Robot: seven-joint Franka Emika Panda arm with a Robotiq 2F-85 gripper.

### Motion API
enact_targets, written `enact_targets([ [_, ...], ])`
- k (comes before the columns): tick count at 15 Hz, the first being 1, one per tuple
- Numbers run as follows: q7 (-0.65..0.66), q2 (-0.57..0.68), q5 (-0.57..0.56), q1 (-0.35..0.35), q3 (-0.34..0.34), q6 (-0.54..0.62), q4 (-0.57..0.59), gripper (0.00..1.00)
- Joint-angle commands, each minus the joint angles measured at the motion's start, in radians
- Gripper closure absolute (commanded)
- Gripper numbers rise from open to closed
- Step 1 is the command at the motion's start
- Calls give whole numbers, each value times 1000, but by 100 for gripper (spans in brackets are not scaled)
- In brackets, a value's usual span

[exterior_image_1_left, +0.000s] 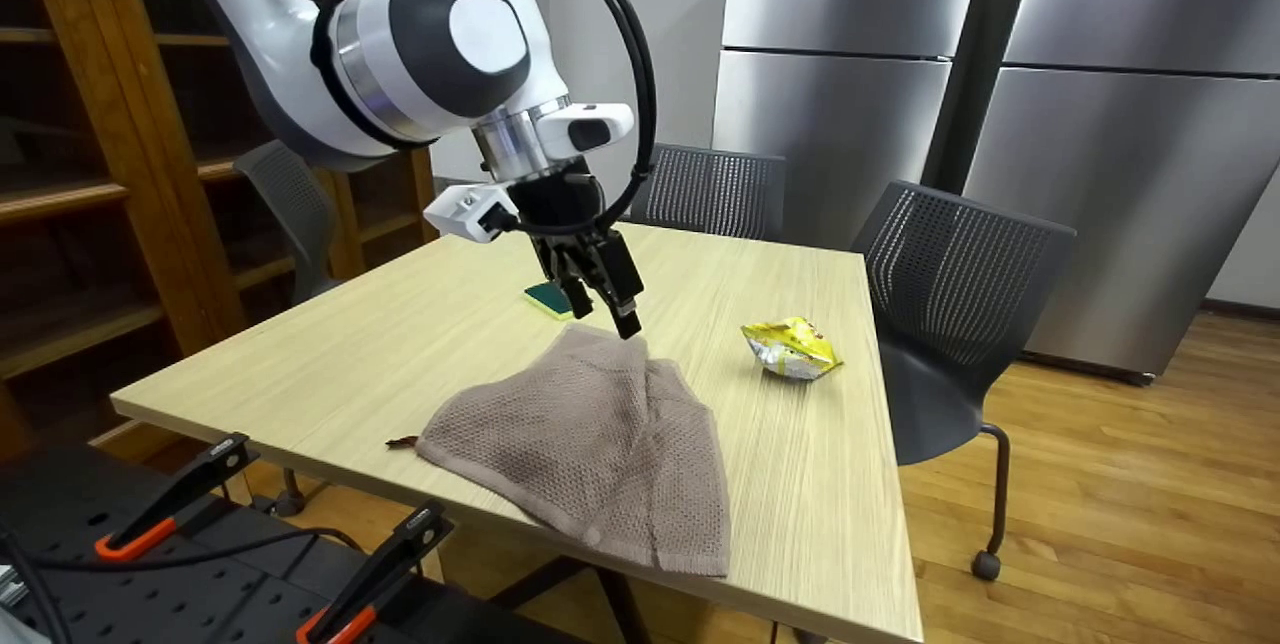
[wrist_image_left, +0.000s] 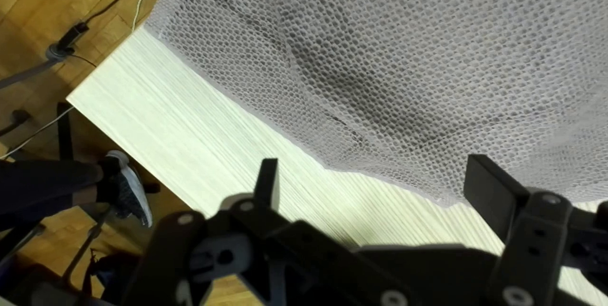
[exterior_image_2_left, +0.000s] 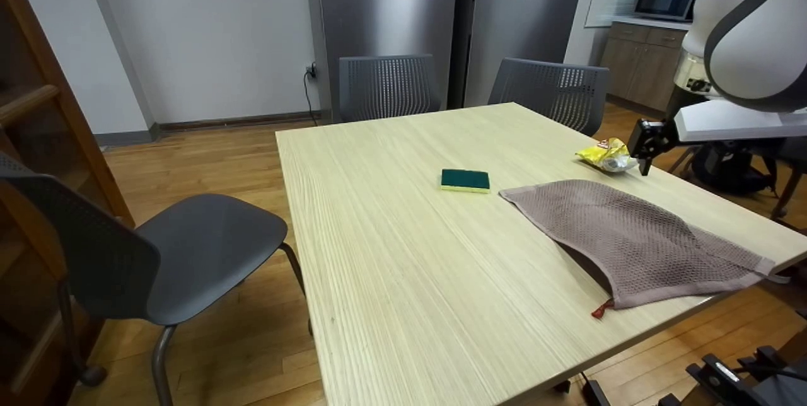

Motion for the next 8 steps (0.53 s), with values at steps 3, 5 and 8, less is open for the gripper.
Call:
enact_targets([
  [3,2,-4,0,17,-10,-1,-4,0],
  [5,2,-5,0,17,-12,-1,-5,0],
  [8,2,-5,0,17,-12,-1,-6,0],
])
